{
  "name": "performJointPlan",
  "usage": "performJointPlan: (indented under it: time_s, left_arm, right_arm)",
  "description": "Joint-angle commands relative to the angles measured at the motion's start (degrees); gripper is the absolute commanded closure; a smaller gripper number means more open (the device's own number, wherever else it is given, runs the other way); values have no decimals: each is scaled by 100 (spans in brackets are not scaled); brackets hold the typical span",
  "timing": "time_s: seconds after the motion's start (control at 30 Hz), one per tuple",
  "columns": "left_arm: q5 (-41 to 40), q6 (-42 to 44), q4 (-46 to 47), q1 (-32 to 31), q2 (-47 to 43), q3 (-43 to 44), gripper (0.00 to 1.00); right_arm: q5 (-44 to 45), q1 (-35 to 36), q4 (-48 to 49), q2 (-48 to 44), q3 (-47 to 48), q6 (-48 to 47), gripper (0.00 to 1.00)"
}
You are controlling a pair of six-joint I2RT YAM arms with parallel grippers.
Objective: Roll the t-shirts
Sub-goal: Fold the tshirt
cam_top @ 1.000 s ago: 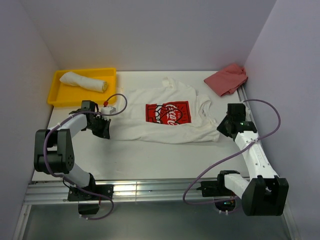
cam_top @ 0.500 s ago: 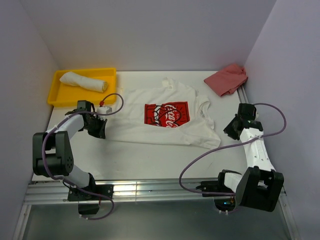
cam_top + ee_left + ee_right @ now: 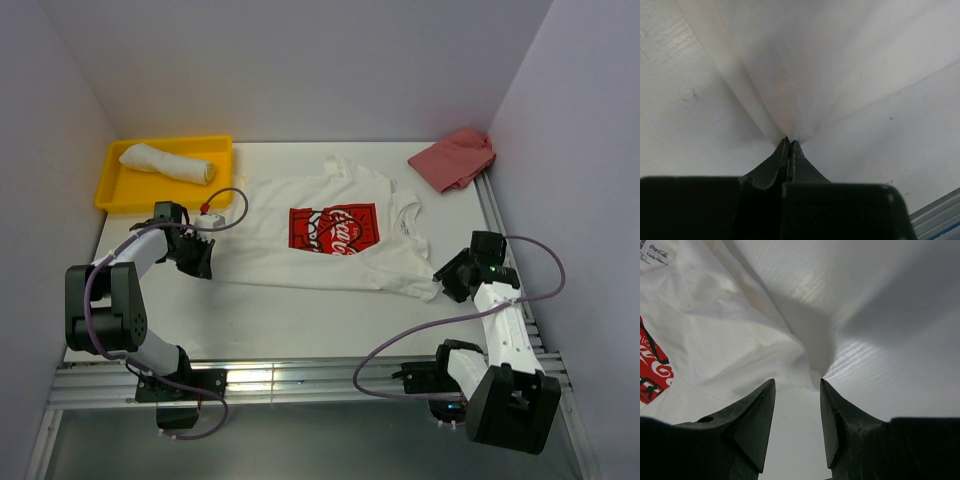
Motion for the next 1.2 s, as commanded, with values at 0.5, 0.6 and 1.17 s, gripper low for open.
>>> performJointPlan:
  time_s: [0.5, 0.6, 1.17]
  left_arm:
    - [505, 416, -288, 33, -93, 78, 100]
    - [514, 425, -323, 33, -49, 131, 100]
    - [435, 469, -367, 33, 144, 271, 100]
  right_arm:
    - [-6, 99, -251, -1310, -997, 1002, 57]
    - [-24, 99, -14, -1266, -1173, 1108, 57]
    - [20, 161, 954, -1390, -1596, 1372, 56]
